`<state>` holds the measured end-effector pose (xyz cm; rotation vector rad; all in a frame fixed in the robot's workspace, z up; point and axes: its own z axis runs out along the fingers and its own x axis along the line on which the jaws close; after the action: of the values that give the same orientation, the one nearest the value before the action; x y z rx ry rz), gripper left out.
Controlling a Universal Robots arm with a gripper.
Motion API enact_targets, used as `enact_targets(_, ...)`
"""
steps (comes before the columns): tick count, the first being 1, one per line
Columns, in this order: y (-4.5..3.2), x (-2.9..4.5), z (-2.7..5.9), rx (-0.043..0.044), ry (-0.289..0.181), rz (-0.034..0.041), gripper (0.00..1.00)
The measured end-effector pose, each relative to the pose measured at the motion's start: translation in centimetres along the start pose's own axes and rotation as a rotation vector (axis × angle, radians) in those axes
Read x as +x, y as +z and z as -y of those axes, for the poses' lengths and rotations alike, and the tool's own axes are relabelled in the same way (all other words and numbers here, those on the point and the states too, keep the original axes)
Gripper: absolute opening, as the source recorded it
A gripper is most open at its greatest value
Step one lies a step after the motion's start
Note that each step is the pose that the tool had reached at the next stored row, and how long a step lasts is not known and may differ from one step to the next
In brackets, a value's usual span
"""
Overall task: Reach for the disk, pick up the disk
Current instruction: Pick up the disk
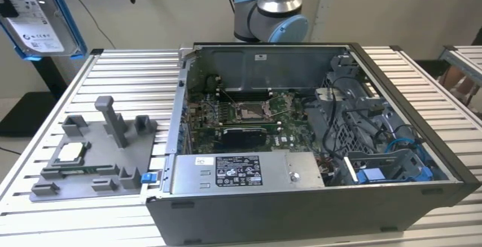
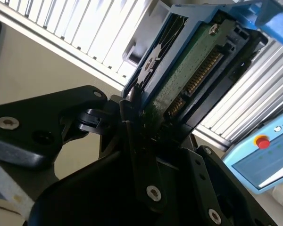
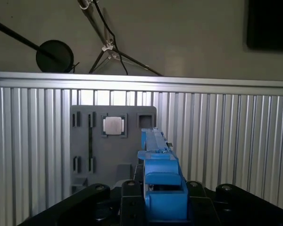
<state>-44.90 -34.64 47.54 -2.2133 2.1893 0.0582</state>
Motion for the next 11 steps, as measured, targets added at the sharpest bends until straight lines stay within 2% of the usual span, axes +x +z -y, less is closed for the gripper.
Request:
enact_targets(8, -0.04, 0.00, 0.01, 0.0000, 0.000, 0.0010, 0.00)
enact_targets(11, -0.04, 0.00, 0.27, 0.0000, 0.000, 0.0010, 0.00)
